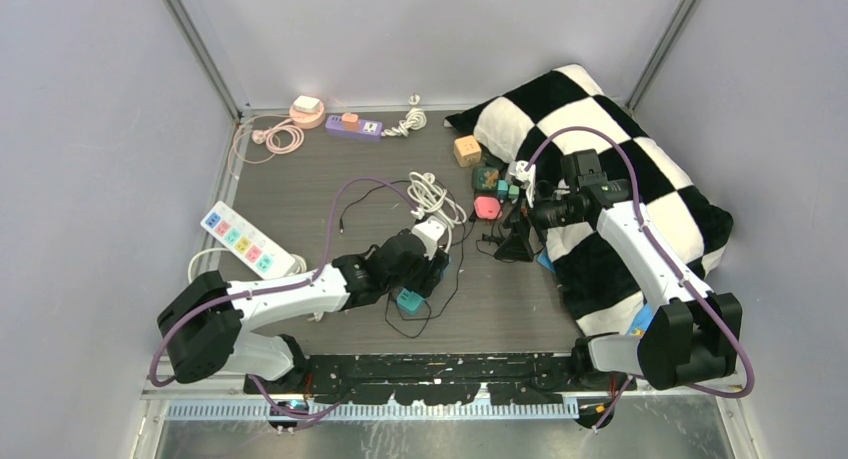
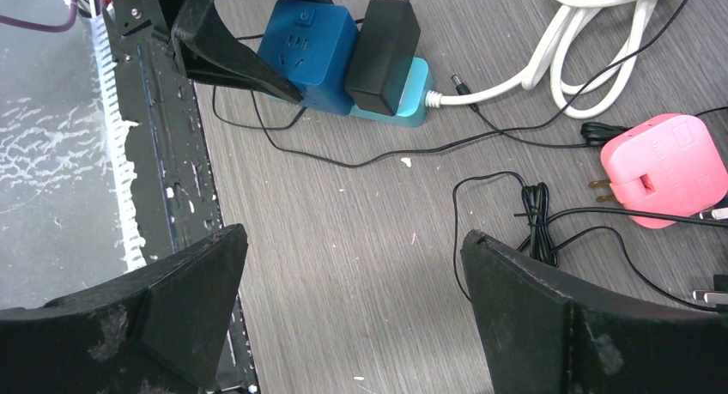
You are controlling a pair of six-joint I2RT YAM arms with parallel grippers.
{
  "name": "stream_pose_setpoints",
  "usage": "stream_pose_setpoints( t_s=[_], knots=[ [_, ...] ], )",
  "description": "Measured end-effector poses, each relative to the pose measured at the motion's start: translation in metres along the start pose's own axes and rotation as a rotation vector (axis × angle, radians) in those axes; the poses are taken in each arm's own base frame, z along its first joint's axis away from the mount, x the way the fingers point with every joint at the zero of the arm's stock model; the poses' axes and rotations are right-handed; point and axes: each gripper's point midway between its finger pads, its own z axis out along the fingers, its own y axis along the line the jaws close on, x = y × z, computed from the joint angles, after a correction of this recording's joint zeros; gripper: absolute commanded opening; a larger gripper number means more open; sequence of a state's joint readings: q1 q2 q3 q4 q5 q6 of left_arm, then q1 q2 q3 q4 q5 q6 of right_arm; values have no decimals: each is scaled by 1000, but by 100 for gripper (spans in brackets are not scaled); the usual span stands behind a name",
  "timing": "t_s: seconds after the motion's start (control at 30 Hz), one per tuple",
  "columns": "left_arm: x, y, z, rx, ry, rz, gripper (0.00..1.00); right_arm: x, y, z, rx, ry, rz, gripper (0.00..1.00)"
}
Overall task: Pull the plug off the socket
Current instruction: Remove the plug from the socket.
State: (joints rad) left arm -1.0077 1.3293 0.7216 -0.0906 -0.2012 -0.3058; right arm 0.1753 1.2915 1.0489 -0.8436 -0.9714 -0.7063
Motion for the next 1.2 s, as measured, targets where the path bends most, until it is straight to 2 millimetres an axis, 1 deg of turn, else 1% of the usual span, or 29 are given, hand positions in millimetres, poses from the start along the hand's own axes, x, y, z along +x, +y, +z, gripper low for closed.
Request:
stream_pose_setpoints(
  t_s=[0.07, 0.13, 0.23, 0.37, 0.5, 0.67, 0.83, 0.97, 1.07, 1.1, 1.2],
  knots=[
    [0, 0, 0, 2, 0, 1, 13, 0, 0, 0, -1, 0, 0, 100],
    [0, -1, 0, 4, 0, 4, 5, 0, 1, 0, -3, -1, 1, 100],
    [-1, -2, 1, 16, -2, 30, 1, 0, 1, 2, -14, -4, 12, 100],
    [-2, -5, 0, 60, -24, 107, 0, 3, 0, 6, -30, 0, 46, 100],
    [1, -14, -5, 151, -46, 242, 0, 4, 2, 10, -45, 8, 53, 100],
    [5, -30, -13, 294, -64, 435, 0, 5, 5, 12, -60, 9, 33, 100],
    [9, -41, -17, 391, -76, 551, 0, 9, 9, 14, -86, 13, -27, 100],
    [11, -48, -19, 444, -85, 597, 0, 18, 26, 16, -168, 15, -166, 100],
    [12, -53, -22, 482, -94, 617, 0, 32, 43, 15, -246, 14, -266, 100],
    [12, -59, -24, 516, -104, 621, 0, 42, 55, 14, -296, 16, -320, 100],
    [9, -65, -25, 546, -123, 620, 0, 44, 57, 15, -300, 18, -366, 100]
  ],
)
